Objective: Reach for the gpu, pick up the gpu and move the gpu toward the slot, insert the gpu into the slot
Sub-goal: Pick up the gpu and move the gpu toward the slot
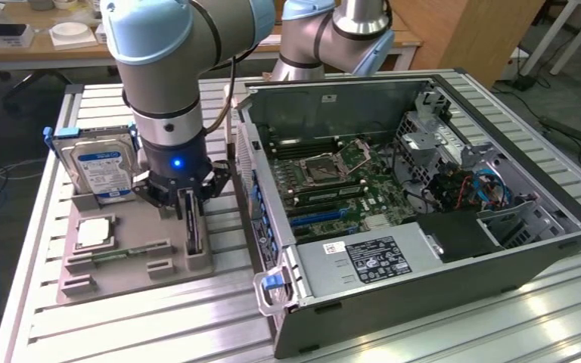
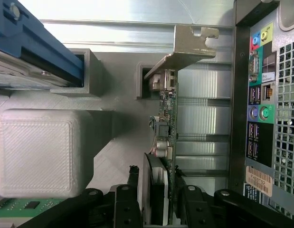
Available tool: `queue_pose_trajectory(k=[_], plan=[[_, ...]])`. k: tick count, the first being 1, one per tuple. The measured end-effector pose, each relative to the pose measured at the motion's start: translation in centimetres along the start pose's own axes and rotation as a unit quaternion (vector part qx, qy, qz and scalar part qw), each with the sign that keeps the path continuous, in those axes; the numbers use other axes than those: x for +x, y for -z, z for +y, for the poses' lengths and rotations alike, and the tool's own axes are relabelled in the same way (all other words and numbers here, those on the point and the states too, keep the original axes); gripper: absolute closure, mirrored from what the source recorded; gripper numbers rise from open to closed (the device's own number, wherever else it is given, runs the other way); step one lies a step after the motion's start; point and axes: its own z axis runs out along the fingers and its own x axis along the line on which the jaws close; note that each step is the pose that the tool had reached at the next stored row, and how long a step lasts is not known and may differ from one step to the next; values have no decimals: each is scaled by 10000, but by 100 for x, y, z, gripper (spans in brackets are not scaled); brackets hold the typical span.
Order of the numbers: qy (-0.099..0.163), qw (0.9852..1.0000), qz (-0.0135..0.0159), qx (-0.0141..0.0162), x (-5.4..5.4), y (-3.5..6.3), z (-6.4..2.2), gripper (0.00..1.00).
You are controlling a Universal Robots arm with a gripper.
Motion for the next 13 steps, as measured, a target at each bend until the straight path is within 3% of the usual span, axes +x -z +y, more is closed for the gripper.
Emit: queue_pose_trajectory(k=[1, 5, 12, 13], plan=[[0, 10000, 0, -6, 0, 0, 0, 61], [-2, 10000, 0, -80, 0, 9, -2, 61], [-2, 10000, 1, -84, 0, 10, -4, 62], [-2, 10000, 1, -83, 0, 10, -4, 69]])
